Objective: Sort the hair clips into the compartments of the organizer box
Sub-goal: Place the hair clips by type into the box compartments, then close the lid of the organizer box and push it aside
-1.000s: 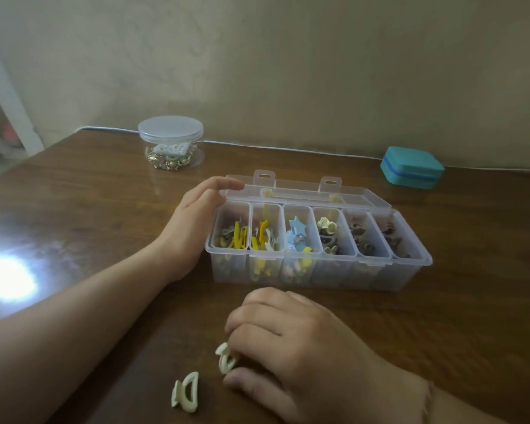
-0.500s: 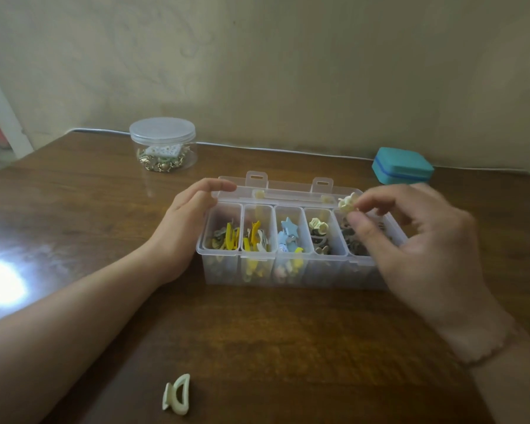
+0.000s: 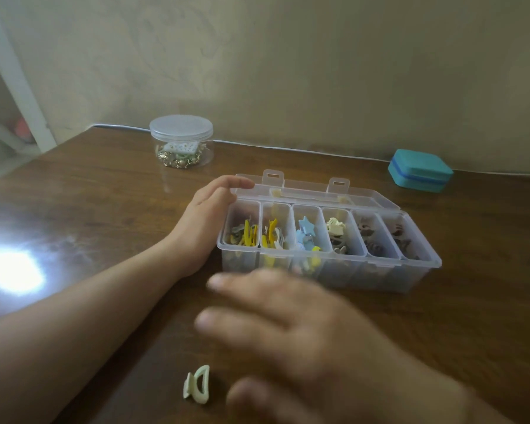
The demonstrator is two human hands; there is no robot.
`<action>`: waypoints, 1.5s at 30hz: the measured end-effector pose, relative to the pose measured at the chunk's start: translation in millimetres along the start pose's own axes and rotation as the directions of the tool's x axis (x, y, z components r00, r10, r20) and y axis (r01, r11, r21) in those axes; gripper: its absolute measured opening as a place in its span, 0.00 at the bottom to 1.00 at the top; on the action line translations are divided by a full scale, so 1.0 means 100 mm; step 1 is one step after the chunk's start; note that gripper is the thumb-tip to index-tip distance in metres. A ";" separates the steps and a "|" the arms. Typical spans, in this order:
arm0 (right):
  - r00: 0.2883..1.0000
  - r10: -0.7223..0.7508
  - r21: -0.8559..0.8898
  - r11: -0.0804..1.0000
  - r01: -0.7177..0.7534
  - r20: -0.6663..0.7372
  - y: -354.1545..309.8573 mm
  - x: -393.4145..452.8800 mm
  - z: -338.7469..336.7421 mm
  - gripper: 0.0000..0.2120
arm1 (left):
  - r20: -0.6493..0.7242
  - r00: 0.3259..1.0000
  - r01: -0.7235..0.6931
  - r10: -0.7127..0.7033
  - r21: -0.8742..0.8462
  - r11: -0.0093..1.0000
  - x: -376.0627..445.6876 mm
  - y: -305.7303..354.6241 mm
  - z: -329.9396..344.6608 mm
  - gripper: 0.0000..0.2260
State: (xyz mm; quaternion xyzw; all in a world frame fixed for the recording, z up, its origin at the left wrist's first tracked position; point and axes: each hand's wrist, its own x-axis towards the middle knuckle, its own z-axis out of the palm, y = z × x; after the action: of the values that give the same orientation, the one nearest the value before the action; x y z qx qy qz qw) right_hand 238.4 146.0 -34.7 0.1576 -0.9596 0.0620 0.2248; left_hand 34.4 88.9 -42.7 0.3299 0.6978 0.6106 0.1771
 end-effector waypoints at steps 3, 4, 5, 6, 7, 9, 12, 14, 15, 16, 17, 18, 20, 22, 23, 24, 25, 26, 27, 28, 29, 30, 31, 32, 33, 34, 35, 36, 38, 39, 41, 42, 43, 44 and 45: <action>0.977 -0.128 -0.065 0.988 0.141 0.169 -0.13 -0.03 0.26 0.16 | 0.017 1.000 0.000 0.000 -0.009 1.000 0.00 -0.01 -0.01 0.17; 0.974 -0.121 -0.027 0.991 0.129 0.190 -0.15 -0.04 0.26 0.15 | 0.025 1.000 -0.001 0.002 -0.005 1.000 0.01 -0.01 -0.01 0.17; 0.973 -0.125 0.016 0.992 0.125 0.192 -0.14 -0.05 0.23 0.14 | 0.033 0.999 -0.001 0.001 0.006 1.000 0.00 0.00 -0.01 0.17; 0.973 -0.146 0.036 0.989 0.142 0.180 -0.12 -0.04 0.19 0.12 | 0.041 0.999 0.003 -0.004 0.016 1.000 0.00 0.00 -0.01 0.16; 0.974 -0.164 0.033 0.986 0.161 0.155 -0.09 -0.03 0.13 0.11 | 0.046 0.999 0.009 -0.009 0.015 1.000 0.01 -0.01 -0.01 0.16; 0.986 -0.164 0.020 0.986 0.163 0.024 0.02 -0.04 -0.02 0.09 | 0.041 0.999 0.026 -0.026 -0.018 0.999 0.01 -0.02 -0.01 0.18; 0.971 0.105 0.121 0.989 -0.080 -0.213 0.30 -0.12 -0.34 0.11 | 0.012 0.999 0.036 -0.035 -0.045 0.998 0.02 -0.04 -0.02 0.25; 0.899 0.286 0.091 0.958 -0.271 -0.333 0.49 -0.20 -0.53 0.12 | 0.016 0.999 0.048 -0.047 -0.069 0.996 0.02 -0.04 -0.02 0.31; 0.859 0.353 0.070 0.933 -0.353 -0.371 0.58 -0.23 -0.60 0.12 | 0.021 0.999 0.046 -0.045 -0.085 0.995 0.02 -0.04 -0.01 0.33; 0.829 0.410 0.058 0.905 -0.421 -0.381 0.66 -0.27 -0.64 0.10 | 0.022 0.999 0.046 -0.044 -0.097 0.994 0.02 -0.04 -0.01 0.33; 0.813 0.461 0.050 0.878 -0.476 -0.357 0.74 -0.30 -0.66 0.09 | 0.024 0.999 0.049 -0.047 -0.105 0.993 0.03 -0.04 -0.01 0.34; 0.811 0.508 0.025 0.851 -0.524 -0.292 0.81 -0.32 -0.66 0.08 | 0.027 0.999 0.049 -0.047 -0.110 0.993 0.03 -0.04 -0.01 0.35; 0.808 0.558 -0.057 0.815 -0.577 -0.192 0.90 -0.37 -0.65 0.10 | 0.035 0.999 0.034 -0.030 -0.131 0.991 0.03 -0.04 -0.01 0.35; 0.761 0.579 0.004 0.796 -0.605 -0.292 0.94 -0.39 -0.66 0.13 | 0.031 0.999 0.018 -0.013 -0.163 0.987 0.04 -0.04 -0.01 0.35; 0.703 0.605 0.099 0.780 -0.618 -0.373 0.97 -0.39 -0.68 0.13 | 0.031 0.999 0.015 -0.010 -0.166 0.986 0.03 -0.03 -0.01 0.34; 0.638 0.636 0.203 0.759 -0.619 -0.433 1.01 -0.40 -0.69 0.15 | 0.032 0.999 0.017 -0.011 -0.182 0.983 0.05 -0.05 -0.02 0.34; 0.573 0.681 0.312 0.726 -0.613 -0.456 1.06 -0.41 -0.69 0.16 | 0.031 0.999 0.024 -0.017 -0.218 0.976 0.06 -0.06 -0.01 0.35; 0.515 0.736 0.428 0.676 -0.600 -0.440 1.13 -0.43 -0.68 0.18 | 0.059 0.998 0.036 -0.022 -0.243 0.969 0.05 -0.08 -0.02 0.35; 0.471 0.794 0.538 0.607 -0.584 -0.384 1.21 -0.46 -0.66 0.19 | 0.100 0.995 0.015 0.009 -0.242 0.970 0.02 -0.09 -0.03 0.33; 0.439 0.848 0.639 0.518 -0.568 -0.297 1.27 -0.49 -0.65 0.23 | 0.132 0.991 0.015 0.021 -0.266 0.964 -0.02 -0.06 -0.04 0.27; 0.412 0.890 0.728 0.413 -0.548 -0.195 1.33 -0.52 -0.64 0.28 | 0.107 0.994 0.000 0.030 -0.266 0.964 -0.02 -0.02 -0.03 0.20; 0.396 0.912 0.796 0.319 -0.514 -0.110 1.36 -0.54 -0.65 0.33 | 0.107 0.993 -0.026 0.058 -0.275 0.961 -0.02 0.02 -0.02 0.19; 0.395 0.917 0.844 0.261 -0.469 -0.064 1.38 -0.56 -0.66 0.36 | 0.126 0.991 -0.010 0.054 -0.327 0.945 0.02 0.08 -0.01 0.20; 0.396 0.916 0.876 0.241 -0.418 -0.063 1.38 -0.56 -0.69 0.36 | 0.126 0.990 -0.002 0.059 -0.413 0.911 0.04 0.10 -0.04 0.21; 0.393 0.915 0.900 0.244 -0.360 -0.090 1.38 -0.57 -0.72 0.35 | 0.104 0.991 -0.027 0.086 -0.472 0.881 0.05 0.13 -0.07 0.22; 0.386 0.913 0.914 0.259 -0.311 -0.128 1.38 -0.57 -0.74 0.33 | 0.077 0.991 -0.056 0.110 -0.507 0.860 0.06 0.14 -0.10 0.24; 0.392 0.905 0.915 0.290 -0.282 -0.166 1.38 -0.57 -0.75 0.32 | 0.065 0.989 -0.083 0.136 -0.522 0.849 0.08 0.16 -0.14 0.26; 0.420 0.885 0.903 0.333 -0.272 -0.200 1.38 -0.57 -0.76 0.31 | 0.069 0.984 -0.104 0.162 -0.511 0.853 0.09 0.15 -0.18 0.27; 0.523 0.817 0.860 0.431 -0.274 -0.243 1.35 -0.58 -0.77 0.30 | 0.134 0.958 -0.179 0.255 -0.415 0.892 0.10 0.15 -0.22 0.26; 0.595 0.763 0.816 0.499 -0.294 -0.253 1.33 -0.58 -0.78 0.29 | 0.185 0.934 -0.232 0.305 -0.332 0.914 0.09 0.16 -0.23 0.23; 0.733 0.645 0.654 0.653 -0.382 -0.215 1.26 -0.59 -0.79 0.22 | 0.265 0.877 -0.388 0.401 -0.103 0.916 0.06 0.13 -0.23 0.17; 0.782 0.604 0.562 0.704 -0.433 -0.154 1.24 -0.58 -0.79 0.17 | 0.291 0.849 -0.457 0.441 -0.016 0.889 0.02 0.13 -0.23 0.13; 0.813 0.578 0.482 0.734 -0.478 -0.075 1.22 -0.58 -0.79 0.13 | 0.306 0.818 -0.522 0.488 0.037 0.852 0.00 0.11 -0.23 0.10; 0.829 0.560 0.420 0.751 -0.509 0.004 1.19 -0.58 -0.78 0.12 | 0.319 0.783 -0.583 0.534 0.077 0.809 -0.03 0.10 -0.24 0.10; 0.833 0.548 0.380 0.757 -0.531 0.072 1.18 -0.58 -0.78 0.14 | 0.337 0.740 -0.644 0.582 0.109 0.757 -0.04 0.08 -0.25 0.13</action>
State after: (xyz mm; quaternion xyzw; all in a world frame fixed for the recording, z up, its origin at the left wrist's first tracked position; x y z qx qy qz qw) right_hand 280.8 288.0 2.4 -0.0858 -0.9276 0.3144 0.1829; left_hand 23.2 67.8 -31.1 0.6431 0.5790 0.5005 0.0255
